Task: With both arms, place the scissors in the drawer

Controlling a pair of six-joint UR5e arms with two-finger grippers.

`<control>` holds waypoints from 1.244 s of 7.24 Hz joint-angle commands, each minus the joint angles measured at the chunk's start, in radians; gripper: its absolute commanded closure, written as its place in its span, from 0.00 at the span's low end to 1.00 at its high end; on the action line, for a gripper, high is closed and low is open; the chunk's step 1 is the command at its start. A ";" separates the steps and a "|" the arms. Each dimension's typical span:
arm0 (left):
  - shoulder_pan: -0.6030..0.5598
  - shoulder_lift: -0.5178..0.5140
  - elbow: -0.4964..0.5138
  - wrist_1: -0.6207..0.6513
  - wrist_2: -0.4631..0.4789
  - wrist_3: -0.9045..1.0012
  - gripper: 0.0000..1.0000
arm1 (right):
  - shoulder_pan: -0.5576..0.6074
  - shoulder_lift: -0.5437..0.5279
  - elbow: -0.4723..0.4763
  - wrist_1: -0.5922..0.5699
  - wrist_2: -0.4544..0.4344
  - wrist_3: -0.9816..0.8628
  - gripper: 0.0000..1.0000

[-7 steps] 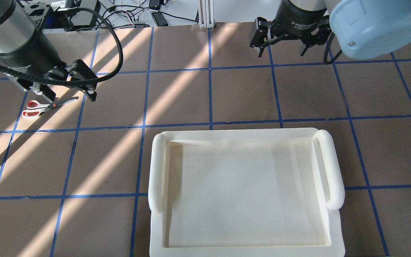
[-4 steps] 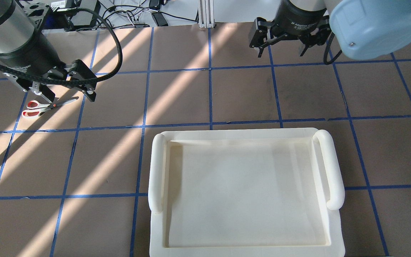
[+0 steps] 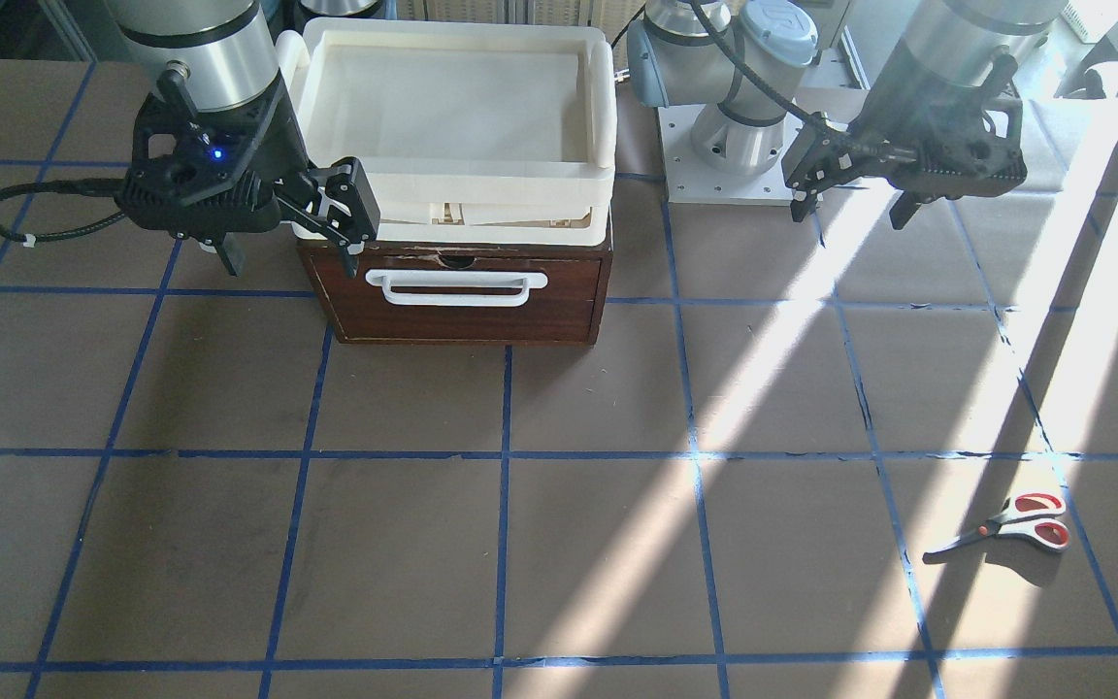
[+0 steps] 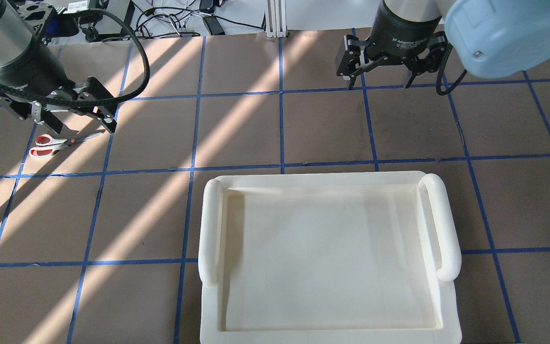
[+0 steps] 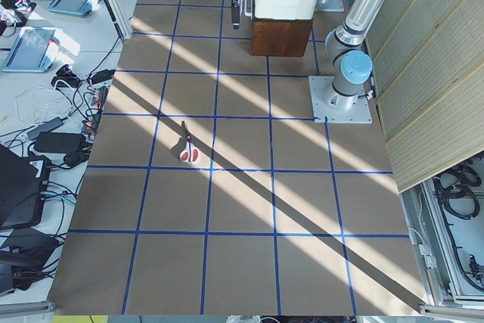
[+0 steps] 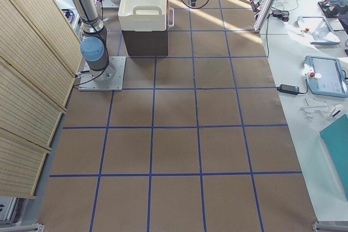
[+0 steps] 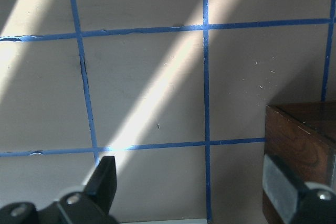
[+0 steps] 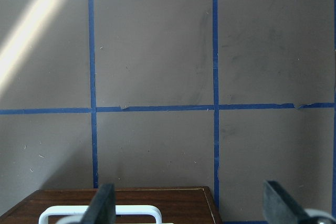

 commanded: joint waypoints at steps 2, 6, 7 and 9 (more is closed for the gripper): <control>0.190 -0.051 0.000 0.061 -0.002 0.377 0.00 | 0.037 0.009 0.007 0.053 0.166 -0.280 0.00; 0.270 -0.218 -0.003 0.191 0.010 0.929 0.00 | 0.071 0.103 0.008 0.097 0.201 -0.859 0.00; 0.291 -0.266 -0.003 0.254 0.040 1.009 0.00 | 0.083 0.133 -0.009 0.108 0.201 -0.922 0.00; 0.343 -0.376 -0.003 0.427 0.062 1.238 0.00 | 0.086 0.179 -0.038 0.186 0.193 -1.109 0.00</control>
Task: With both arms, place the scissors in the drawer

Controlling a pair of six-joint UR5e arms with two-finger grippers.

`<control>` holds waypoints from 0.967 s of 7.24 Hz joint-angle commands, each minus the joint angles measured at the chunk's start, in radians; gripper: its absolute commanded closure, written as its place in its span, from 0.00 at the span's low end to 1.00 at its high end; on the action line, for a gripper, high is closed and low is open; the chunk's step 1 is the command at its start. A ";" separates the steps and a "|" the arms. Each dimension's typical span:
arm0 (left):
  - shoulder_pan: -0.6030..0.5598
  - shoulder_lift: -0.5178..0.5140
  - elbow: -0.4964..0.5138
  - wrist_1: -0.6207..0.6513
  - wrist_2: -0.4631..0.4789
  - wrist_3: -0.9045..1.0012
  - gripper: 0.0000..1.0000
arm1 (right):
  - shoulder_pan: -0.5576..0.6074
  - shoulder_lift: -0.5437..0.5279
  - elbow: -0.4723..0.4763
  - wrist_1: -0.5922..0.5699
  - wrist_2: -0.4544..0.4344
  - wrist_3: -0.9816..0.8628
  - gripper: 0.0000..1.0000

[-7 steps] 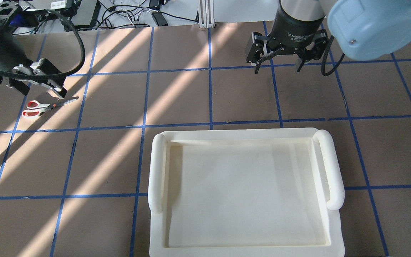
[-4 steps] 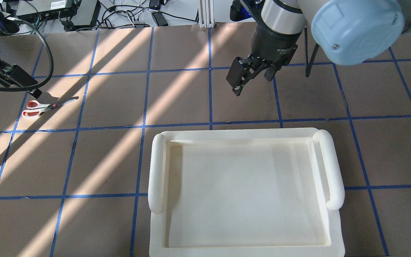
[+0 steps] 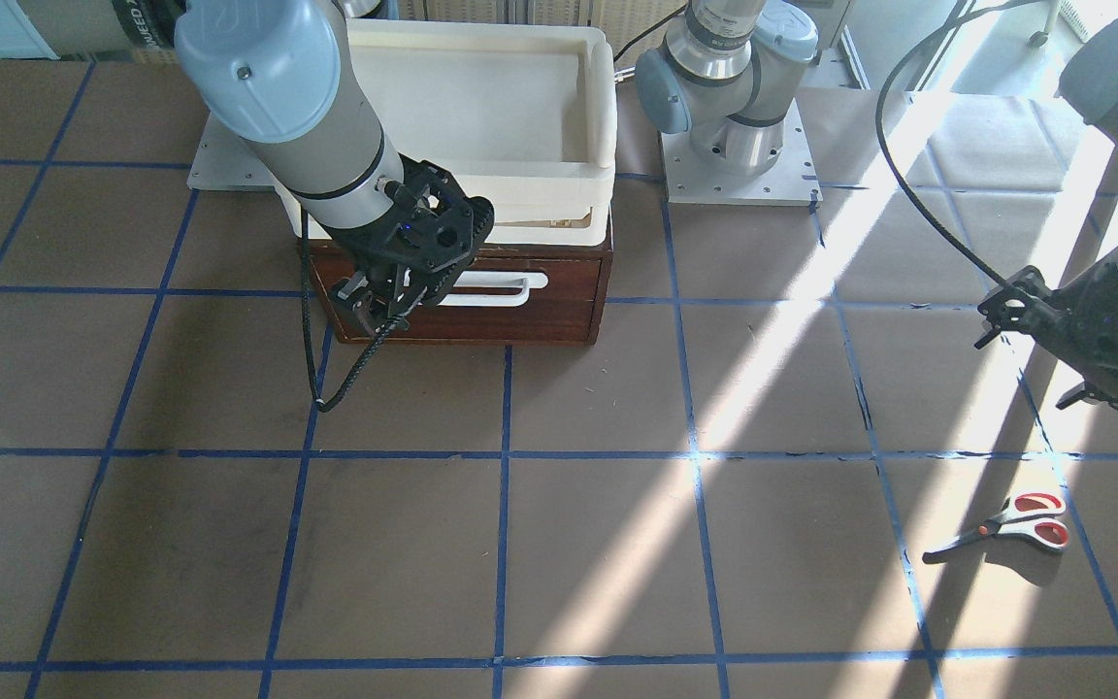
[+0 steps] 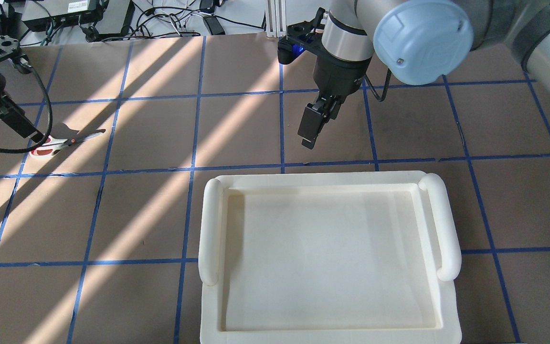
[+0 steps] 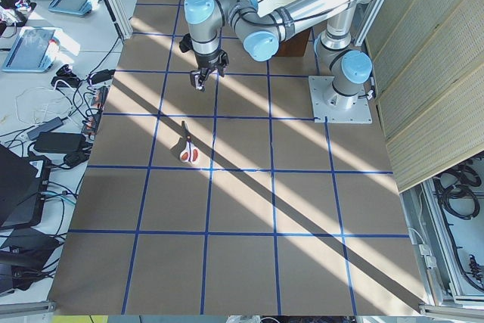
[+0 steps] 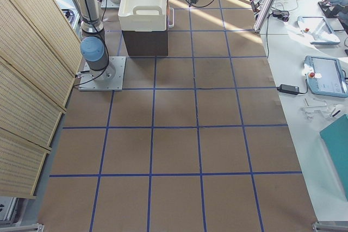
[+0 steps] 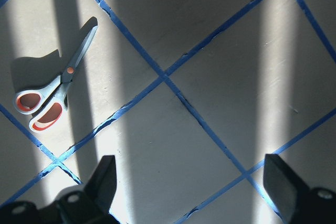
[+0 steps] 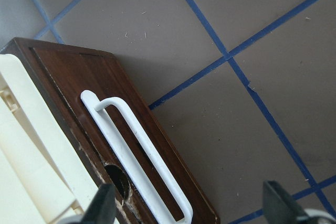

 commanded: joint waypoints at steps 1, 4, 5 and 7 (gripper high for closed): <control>0.029 -0.115 0.000 0.169 0.014 0.231 0.00 | 0.003 0.035 -0.012 0.076 -0.006 -0.269 0.01; 0.043 -0.223 0.001 0.306 0.014 0.431 0.00 | 0.035 0.116 -0.011 0.100 -0.014 -0.517 0.01; 0.055 -0.258 0.001 0.337 0.008 0.468 0.00 | 0.089 0.157 -0.020 0.080 -0.060 -0.525 0.02; 0.060 -0.310 0.003 0.367 0.005 0.541 0.00 | 0.102 0.193 -0.020 0.080 -0.110 -0.653 0.03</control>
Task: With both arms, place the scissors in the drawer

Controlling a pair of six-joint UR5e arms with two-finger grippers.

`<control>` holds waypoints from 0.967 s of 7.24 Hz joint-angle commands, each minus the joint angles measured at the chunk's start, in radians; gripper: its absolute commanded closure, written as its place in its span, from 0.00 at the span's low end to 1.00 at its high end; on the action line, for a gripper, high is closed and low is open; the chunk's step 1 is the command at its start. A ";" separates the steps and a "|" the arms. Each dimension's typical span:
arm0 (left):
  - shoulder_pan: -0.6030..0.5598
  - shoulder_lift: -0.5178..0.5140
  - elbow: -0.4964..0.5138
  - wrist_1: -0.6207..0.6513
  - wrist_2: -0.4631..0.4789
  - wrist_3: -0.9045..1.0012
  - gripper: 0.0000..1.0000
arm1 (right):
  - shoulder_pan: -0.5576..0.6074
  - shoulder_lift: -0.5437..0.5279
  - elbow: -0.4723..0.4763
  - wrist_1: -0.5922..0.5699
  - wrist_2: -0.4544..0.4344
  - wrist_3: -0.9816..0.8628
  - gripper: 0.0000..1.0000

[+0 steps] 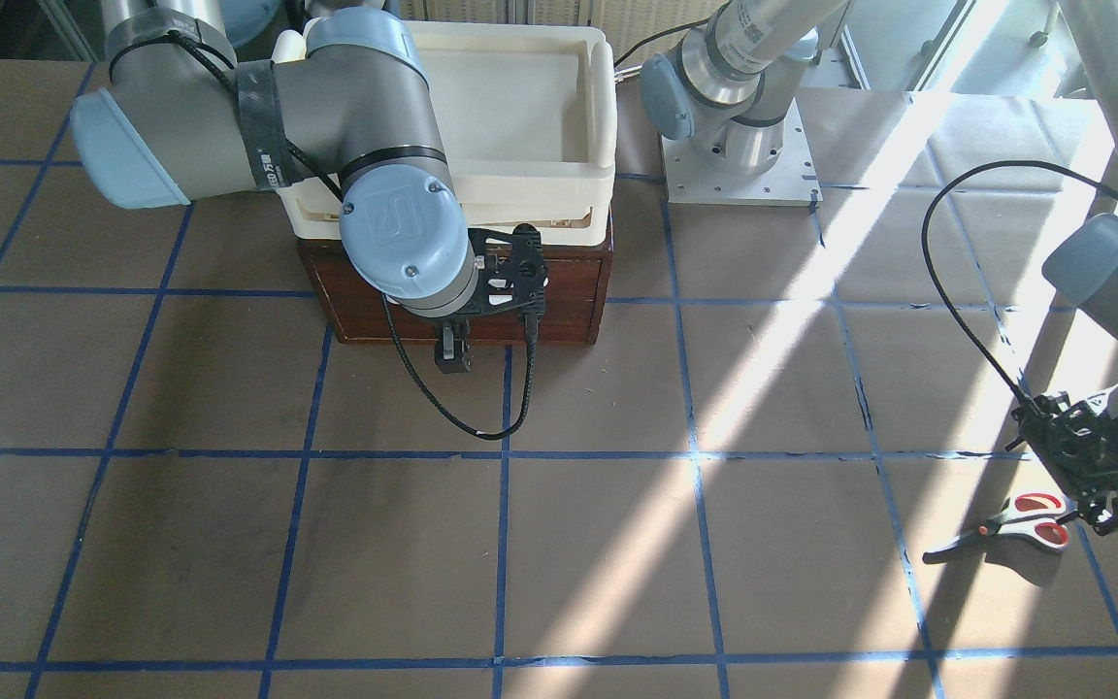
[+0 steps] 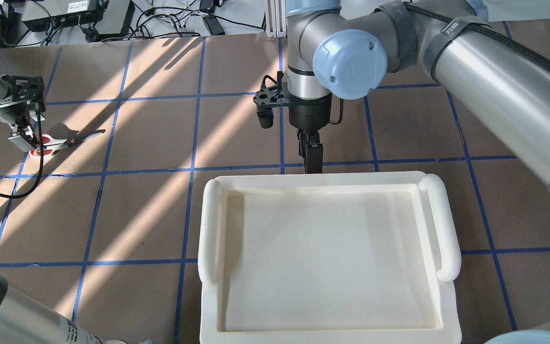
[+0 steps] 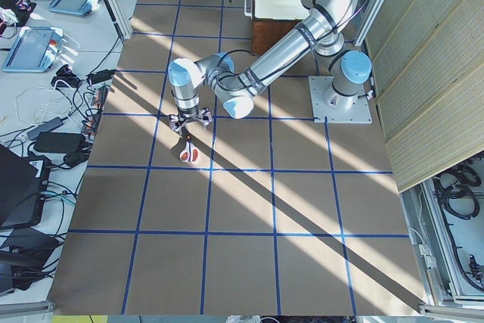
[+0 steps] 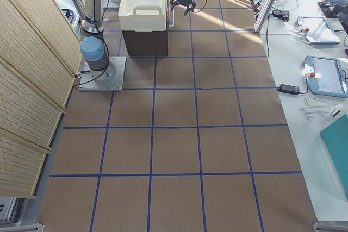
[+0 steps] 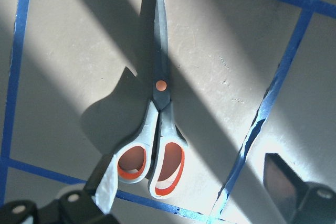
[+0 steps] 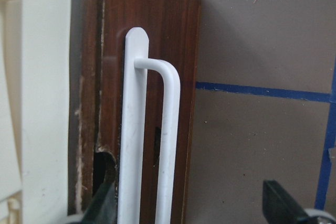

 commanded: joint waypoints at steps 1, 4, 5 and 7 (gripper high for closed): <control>0.006 -0.053 0.001 0.042 -0.004 0.039 0.00 | 0.011 0.032 0.001 0.006 -0.034 -0.100 0.03; 0.035 -0.104 0.010 0.056 -0.044 0.047 0.00 | 0.007 0.045 -0.006 0.003 -0.017 -0.068 0.03; 0.033 -0.113 0.014 0.062 -0.045 0.047 0.00 | 0.007 0.051 -0.006 0.003 0.003 -0.038 0.03; 0.030 -0.132 0.016 0.089 -0.076 0.054 0.00 | 0.007 0.059 0.004 0.003 0.012 -0.024 0.03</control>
